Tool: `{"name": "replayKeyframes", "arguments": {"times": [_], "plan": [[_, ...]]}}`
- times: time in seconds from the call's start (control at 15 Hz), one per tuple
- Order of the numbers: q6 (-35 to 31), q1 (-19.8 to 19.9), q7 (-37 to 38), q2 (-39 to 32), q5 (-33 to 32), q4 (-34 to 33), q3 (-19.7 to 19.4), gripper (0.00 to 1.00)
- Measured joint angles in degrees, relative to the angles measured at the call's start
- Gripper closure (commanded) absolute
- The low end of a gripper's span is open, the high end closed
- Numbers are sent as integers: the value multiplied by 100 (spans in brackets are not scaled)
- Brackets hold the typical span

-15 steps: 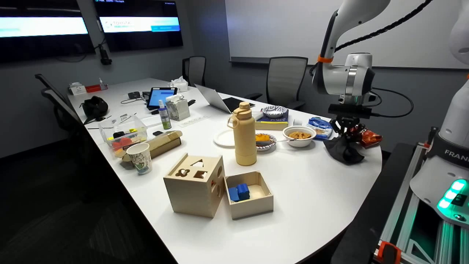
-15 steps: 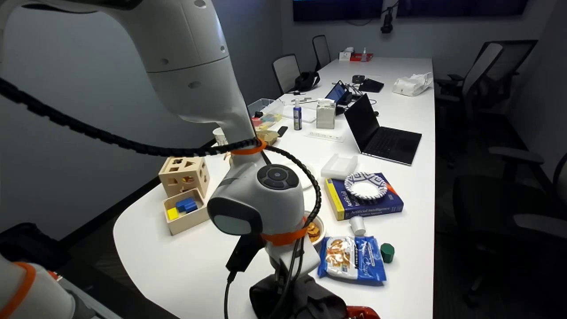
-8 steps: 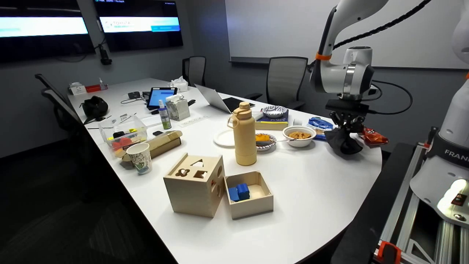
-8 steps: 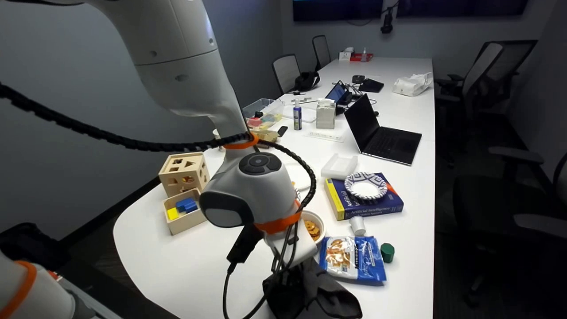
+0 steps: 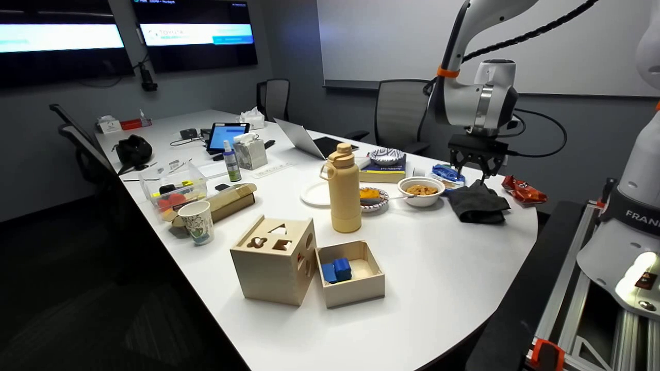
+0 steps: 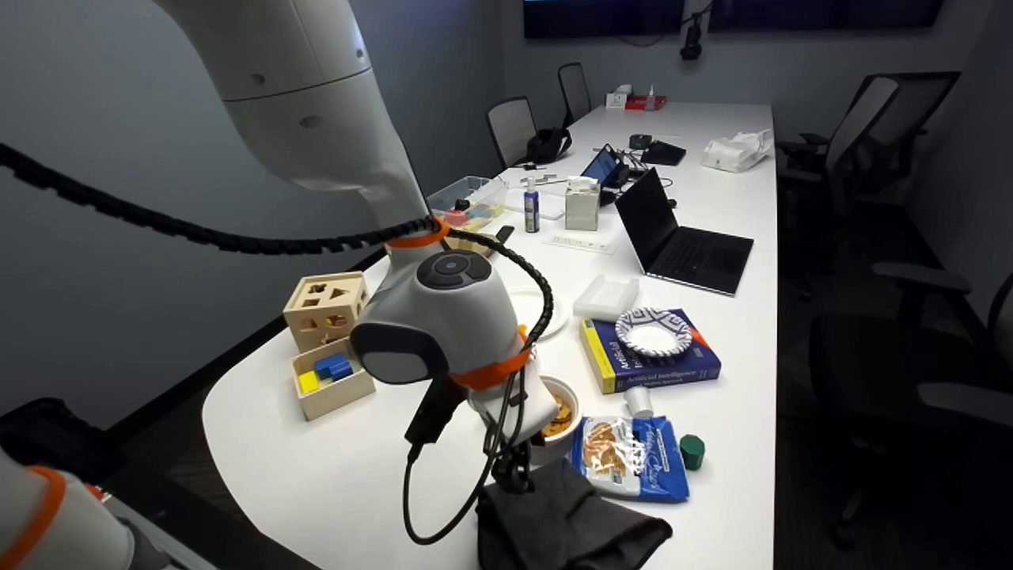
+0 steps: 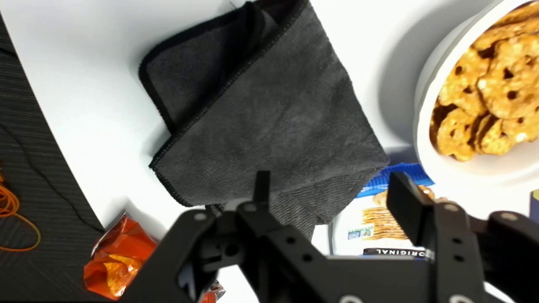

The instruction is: Take the towel and clean the right part of the table

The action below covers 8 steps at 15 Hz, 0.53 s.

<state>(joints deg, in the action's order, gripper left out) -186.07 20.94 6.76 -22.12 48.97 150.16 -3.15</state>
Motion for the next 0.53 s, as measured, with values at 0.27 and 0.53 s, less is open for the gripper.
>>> {"name": "replayKeyframes", "arguments": {"times": [0.27,0.53], "plan": [[22,27,-93,189,-10,70,204,0],[150,-59,-303,585,-46,300,458,0]]}}
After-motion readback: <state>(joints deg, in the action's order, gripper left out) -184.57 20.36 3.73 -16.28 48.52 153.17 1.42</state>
